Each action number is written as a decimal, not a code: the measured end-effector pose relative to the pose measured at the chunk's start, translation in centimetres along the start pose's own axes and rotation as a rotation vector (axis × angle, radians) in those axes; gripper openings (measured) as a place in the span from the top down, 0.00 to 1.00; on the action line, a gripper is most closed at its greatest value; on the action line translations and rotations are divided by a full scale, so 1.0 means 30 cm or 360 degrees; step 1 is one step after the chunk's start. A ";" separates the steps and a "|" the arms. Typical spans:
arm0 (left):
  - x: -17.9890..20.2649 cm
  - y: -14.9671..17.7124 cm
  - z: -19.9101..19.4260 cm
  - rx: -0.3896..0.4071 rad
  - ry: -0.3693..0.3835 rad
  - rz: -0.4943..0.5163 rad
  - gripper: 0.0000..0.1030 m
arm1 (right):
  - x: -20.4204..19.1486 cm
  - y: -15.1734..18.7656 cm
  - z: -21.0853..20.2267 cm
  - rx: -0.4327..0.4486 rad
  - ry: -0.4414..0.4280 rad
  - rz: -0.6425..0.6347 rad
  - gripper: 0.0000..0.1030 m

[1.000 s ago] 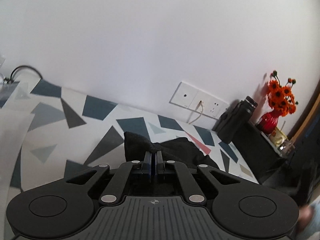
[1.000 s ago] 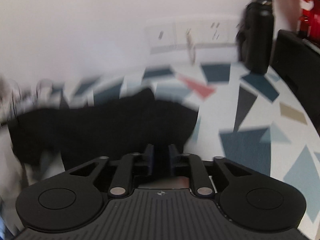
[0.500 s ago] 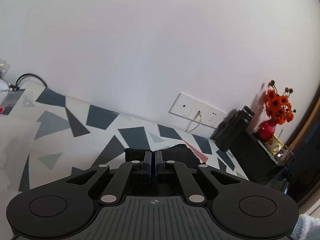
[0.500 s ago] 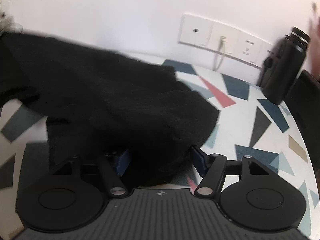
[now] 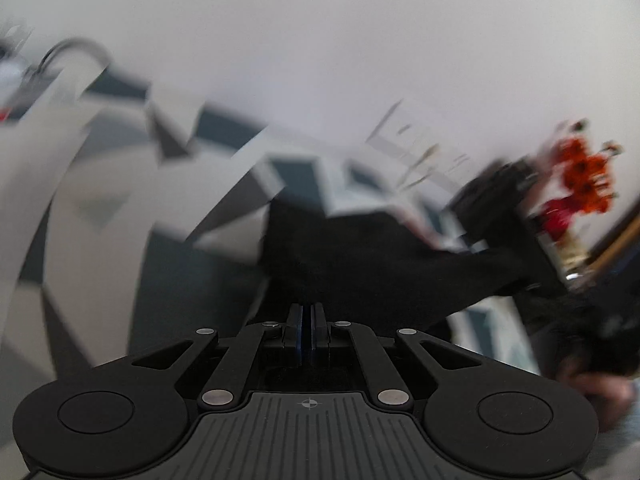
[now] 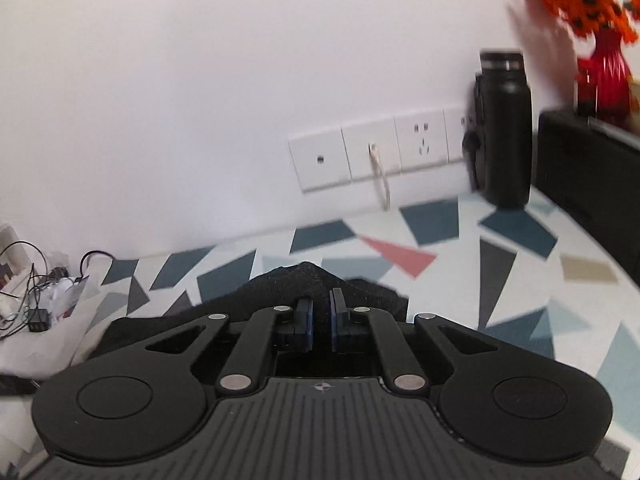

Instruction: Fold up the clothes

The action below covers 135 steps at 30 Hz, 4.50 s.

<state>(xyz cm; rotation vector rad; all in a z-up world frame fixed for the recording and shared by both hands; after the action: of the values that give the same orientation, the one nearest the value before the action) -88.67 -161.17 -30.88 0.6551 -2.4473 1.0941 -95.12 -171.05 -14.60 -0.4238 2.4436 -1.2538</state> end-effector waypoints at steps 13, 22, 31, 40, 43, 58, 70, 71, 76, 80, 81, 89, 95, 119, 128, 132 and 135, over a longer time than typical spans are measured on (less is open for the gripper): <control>0.152 -0.085 0.086 -0.0010 -0.0014 0.0343 0.50 | -0.056 -0.026 0.190 -0.0254 0.0036 -0.0086 0.74; 0.209 0.181 0.113 -0.0177 -0.0063 0.0668 0.45 | 0.010 0.045 0.278 -0.0415 0.0117 0.0043 0.63; 0.126 0.150 0.187 -0.0216 -0.0164 0.0458 0.90 | 0.018 0.034 0.260 -0.0306 0.0122 0.0001 0.48; 0.101 -0.086 0.039 0.0078 0.0105 0.0259 0.95 | 0.051 -0.014 0.219 -0.0210 -0.0094 -0.0004 0.71; 0.098 -0.128 0.048 0.0120 -0.0005 0.0272 0.95 | 0.061 -0.011 0.247 -0.0219 -0.0078 0.0056 0.71; 0.001 -0.070 0.157 -0.0056 -0.0275 0.0251 0.38 | 0.022 0.083 0.284 -0.0221 -0.0095 -0.0272 0.46; 0.114 -0.051 0.023 0.0057 -0.0163 0.0694 0.19 | 0.083 0.050 0.287 -0.0231 -0.0105 -0.0100 0.78; 0.117 -0.042 0.018 0.0024 -0.0138 0.0716 0.19 | 0.079 0.050 0.289 -0.0232 -0.0100 -0.0104 0.78; 0.147 0.043 0.033 -0.0132 -0.0078 0.0886 0.19 | 0.069 0.054 0.297 -0.0252 -0.0093 -0.0087 0.78; 0.171 0.126 0.082 -0.0242 -0.0120 0.1092 0.32 | 0.065 0.061 0.300 -0.0276 -0.0077 -0.0102 0.78; 0.173 0.139 0.092 -0.0265 -0.0119 0.1130 0.35 | 0.065 0.061 0.297 -0.0279 -0.0075 -0.0106 0.78; 0.164 0.165 0.142 -0.0272 -0.0181 0.1246 0.35 | 0.076 0.080 0.271 -0.0295 -0.0069 -0.0105 0.78; 0.143 0.134 0.158 -0.0315 -0.0136 0.1236 0.93 | 0.068 0.091 0.260 -0.0313 -0.0079 -0.0099 0.82; 0.276 -0.183 -0.189 0.0529 0.0198 0.0724 0.95 | 0.060 -0.149 -0.074 0.0186 -0.0121 0.0050 0.94; 0.334 -0.175 -0.227 0.0551 0.0168 0.0764 0.95 | -0.016 0.047 0.025 -0.0011 -0.0081 -0.0274 0.28; 0.325 -0.162 -0.223 0.0535 0.0140 0.0731 0.95 | -0.043 0.064 0.092 -0.0083 -0.0139 -0.0326 0.26; 0.308 -0.147 -0.207 0.0501 0.0104 0.0711 0.95 | -0.064 0.077 0.142 -0.0137 -0.0183 -0.0365 0.52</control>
<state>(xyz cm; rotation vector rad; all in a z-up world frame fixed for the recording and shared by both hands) -92.88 -161.39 -19.67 0.1470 -2.4482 1.6645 -91.75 -172.00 -18.46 -0.7975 2.4098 -1.1771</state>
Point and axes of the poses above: each gripper's, at about its wrist camera, not at the fingertips, and z roughly the way its jaws point, x to its right, y to its underside, the point moved 3 cm from there along z, roughly the way its jaws point, and after that the axes turned 6 degrees about y, right-handed, at the moved point
